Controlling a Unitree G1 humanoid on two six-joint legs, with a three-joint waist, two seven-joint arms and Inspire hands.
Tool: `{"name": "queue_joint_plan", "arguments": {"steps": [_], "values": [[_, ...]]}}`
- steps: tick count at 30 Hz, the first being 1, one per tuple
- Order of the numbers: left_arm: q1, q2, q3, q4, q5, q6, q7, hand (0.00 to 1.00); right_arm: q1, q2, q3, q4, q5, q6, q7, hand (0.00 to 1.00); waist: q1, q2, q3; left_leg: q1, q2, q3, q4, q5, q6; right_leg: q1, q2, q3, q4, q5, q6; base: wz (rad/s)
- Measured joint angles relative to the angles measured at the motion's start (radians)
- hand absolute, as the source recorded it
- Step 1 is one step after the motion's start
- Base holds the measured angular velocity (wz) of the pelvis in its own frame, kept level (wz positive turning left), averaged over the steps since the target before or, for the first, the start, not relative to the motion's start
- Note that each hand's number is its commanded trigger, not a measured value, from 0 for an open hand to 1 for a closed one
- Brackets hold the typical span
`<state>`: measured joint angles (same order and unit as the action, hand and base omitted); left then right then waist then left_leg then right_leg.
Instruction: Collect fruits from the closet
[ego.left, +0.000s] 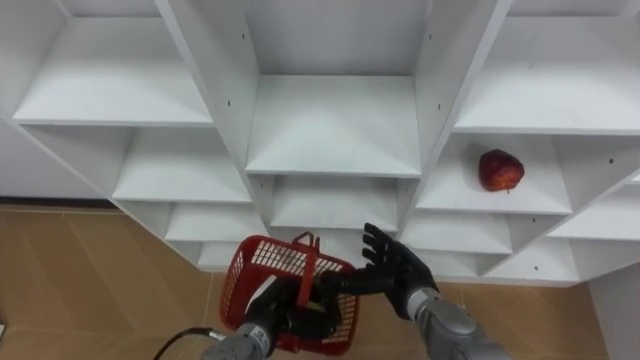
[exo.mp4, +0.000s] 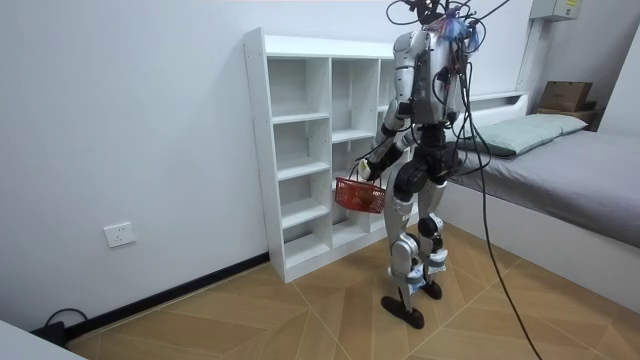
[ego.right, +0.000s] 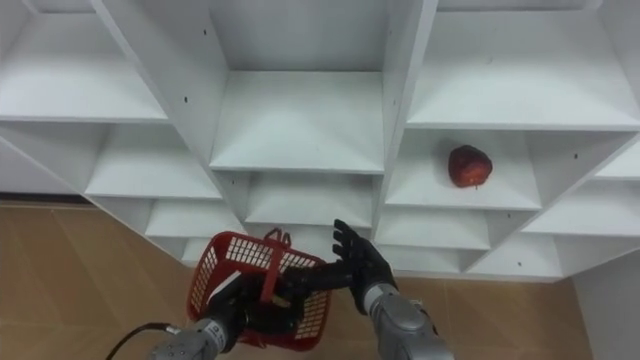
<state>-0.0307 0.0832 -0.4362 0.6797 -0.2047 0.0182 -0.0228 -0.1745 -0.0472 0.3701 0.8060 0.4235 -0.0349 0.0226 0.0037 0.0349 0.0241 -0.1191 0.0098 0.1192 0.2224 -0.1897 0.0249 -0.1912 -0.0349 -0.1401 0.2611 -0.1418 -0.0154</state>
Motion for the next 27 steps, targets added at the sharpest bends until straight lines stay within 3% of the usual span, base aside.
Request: {"name": "queue_joint_plan", "arguments": {"steps": [9,15,27], "values": [[0.002,0.008,-0.002,-0.001,0.0,-0.005,0.012,1.0,0.021,-0.002,0.003,-0.043,-0.001,-0.017,-0.001,0.0,-0.001,0.012,-0.0083,0.001,0.0,0.001,0.0,0.0,0.0,0.001,0.0,-0.001,-0.001,0.0,0.0,0.0],[0.003,0.007,-0.001,-0.003,-0.001,-0.019,0.023,1.0,0.086,-0.036,0.024,-0.147,0.001,-0.022,-0.029,0.0,-0.001,0.013,-0.0098,0.027,0.002,0.002,-0.007,0.0,0.0,0.024,0.001,0.001,-0.004,0.0,0.0,-0.01],[0.02,0.031,0.002,-0.003,-0.12,-0.035,0.064,1.0,0.125,-0.076,0.018,-0.214,-0.008,-0.022,-0.099,0.0,-0.004,-0.011,-0.0146,0.075,0.002,0.018,-0.026,0.0,0.0,0.059,0.006,0.014,-0.025,0.003,0.003,-0.03]]}}
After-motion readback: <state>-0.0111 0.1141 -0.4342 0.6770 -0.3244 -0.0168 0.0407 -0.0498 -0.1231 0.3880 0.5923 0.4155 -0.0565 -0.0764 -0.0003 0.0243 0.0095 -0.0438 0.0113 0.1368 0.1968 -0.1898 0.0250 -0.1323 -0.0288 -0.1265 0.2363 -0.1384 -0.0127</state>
